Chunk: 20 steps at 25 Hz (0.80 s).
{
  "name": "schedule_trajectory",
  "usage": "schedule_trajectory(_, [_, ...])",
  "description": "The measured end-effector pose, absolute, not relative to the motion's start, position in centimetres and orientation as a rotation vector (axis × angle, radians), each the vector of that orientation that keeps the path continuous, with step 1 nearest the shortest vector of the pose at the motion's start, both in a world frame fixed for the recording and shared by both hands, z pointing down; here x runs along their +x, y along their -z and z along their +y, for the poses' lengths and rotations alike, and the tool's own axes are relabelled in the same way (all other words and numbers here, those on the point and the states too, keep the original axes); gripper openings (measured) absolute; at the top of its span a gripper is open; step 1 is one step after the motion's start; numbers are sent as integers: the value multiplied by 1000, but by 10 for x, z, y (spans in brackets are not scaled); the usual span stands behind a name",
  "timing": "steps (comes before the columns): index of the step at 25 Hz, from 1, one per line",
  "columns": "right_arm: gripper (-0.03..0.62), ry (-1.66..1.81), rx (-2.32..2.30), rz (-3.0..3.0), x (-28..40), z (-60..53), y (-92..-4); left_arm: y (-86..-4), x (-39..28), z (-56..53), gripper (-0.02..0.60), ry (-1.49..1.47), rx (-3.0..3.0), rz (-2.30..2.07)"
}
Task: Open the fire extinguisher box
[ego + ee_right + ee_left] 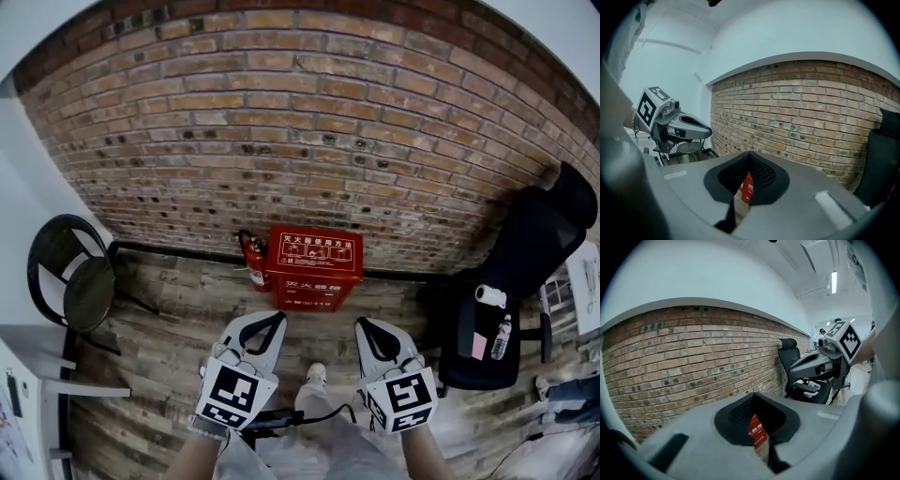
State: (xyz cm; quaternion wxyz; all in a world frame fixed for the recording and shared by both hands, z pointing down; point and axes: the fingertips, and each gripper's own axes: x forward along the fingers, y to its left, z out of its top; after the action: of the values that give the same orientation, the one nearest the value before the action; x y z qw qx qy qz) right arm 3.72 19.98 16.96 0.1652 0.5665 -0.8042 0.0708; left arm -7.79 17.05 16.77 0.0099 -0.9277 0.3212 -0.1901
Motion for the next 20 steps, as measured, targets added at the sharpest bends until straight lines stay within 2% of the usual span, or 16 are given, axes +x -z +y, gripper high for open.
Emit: schedule_trajectory(20, [9,-209,1439,-2385,101,82,-183,-177,-15,68,3,656,-2859,1169])
